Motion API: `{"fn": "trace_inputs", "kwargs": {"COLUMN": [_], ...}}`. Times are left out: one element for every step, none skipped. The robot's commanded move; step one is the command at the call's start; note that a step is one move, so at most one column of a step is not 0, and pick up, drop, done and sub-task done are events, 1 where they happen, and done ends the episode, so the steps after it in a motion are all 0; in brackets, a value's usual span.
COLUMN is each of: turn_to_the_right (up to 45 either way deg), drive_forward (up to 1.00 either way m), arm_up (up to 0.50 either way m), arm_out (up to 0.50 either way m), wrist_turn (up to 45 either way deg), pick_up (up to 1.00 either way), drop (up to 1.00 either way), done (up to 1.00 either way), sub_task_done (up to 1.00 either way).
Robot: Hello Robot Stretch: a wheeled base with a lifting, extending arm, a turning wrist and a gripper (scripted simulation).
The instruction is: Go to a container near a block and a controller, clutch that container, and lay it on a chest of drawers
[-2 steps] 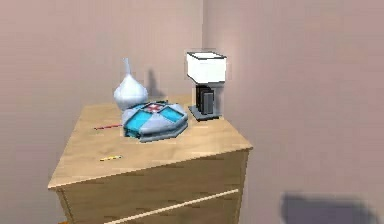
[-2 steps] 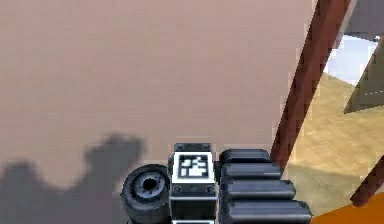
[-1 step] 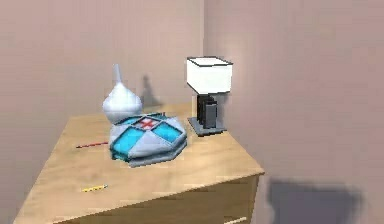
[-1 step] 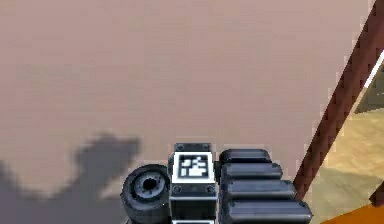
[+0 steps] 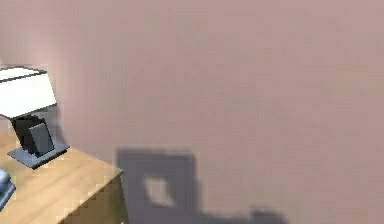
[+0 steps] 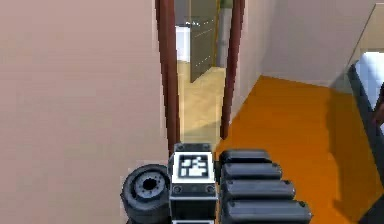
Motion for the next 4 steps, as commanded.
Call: {"fn": "trace_inputs", "kwargs": {"turn_to_the_right": [45.0, 45.0, 24.0, -45.0], "drive_forward": [0.00, 0.00, 0.00, 0.00], "arm_up": [0.00, 0.00, 0.00, 0.00], "arm_out": [0.00, 0.00, 0.00, 0.00], "wrist_turn": [0.0, 0.0, 0.0, 0.0], "pick_up": [0.00, 0.00, 0.00, 0.00], "drop": [0.00, 0.00, 0.00, 0.00], "done": [0.00, 0.00, 0.00, 0.00], "sub_task_done": [0.00, 0.00, 0.00, 0.00]}}
